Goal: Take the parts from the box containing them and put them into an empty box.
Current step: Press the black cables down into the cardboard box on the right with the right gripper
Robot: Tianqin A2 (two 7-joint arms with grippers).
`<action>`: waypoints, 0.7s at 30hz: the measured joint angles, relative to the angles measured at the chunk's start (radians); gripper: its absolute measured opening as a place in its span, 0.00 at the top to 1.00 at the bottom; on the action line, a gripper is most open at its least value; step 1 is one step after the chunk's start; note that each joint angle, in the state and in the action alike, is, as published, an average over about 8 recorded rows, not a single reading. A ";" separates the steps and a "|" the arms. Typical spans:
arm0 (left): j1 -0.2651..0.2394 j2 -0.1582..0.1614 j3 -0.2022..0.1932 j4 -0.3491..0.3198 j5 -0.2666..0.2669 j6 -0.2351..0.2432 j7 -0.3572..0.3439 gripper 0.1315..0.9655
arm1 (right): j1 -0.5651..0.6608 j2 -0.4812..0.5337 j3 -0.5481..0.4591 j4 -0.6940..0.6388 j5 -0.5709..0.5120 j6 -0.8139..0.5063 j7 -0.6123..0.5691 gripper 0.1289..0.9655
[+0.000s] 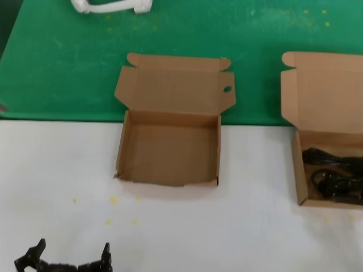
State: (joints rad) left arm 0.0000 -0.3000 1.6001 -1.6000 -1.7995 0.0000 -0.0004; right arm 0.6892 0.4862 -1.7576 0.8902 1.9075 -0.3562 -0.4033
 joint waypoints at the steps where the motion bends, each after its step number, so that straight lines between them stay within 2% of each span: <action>1: 0.000 0.000 0.000 0.000 0.000 0.000 0.000 0.00 | 0.019 0.000 -0.008 -0.019 -0.009 -0.005 -0.011 0.00; 5: 0.000 0.000 0.000 0.000 0.000 0.000 0.000 0.00 | 0.086 0.007 -0.048 -0.069 -0.049 -0.017 -0.026 0.00; 14: 0.000 0.000 0.000 0.000 0.000 0.000 0.000 0.00 | 0.190 0.036 -0.162 -0.109 -0.158 -0.031 0.045 0.00; 21: 0.000 0.000 0.000 0.000 0.000 0.000 0.000 0.00 | 0.254 0.049 -0.206 -0.174 -0.212 -0.063 0.006 0.00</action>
State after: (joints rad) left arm 0.0000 -0.3000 1.6001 -1.6000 -1.7994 0.0000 -0.0007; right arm 0.9434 0.5350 -1.9640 0.7159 1.6953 -0.4189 -0.3978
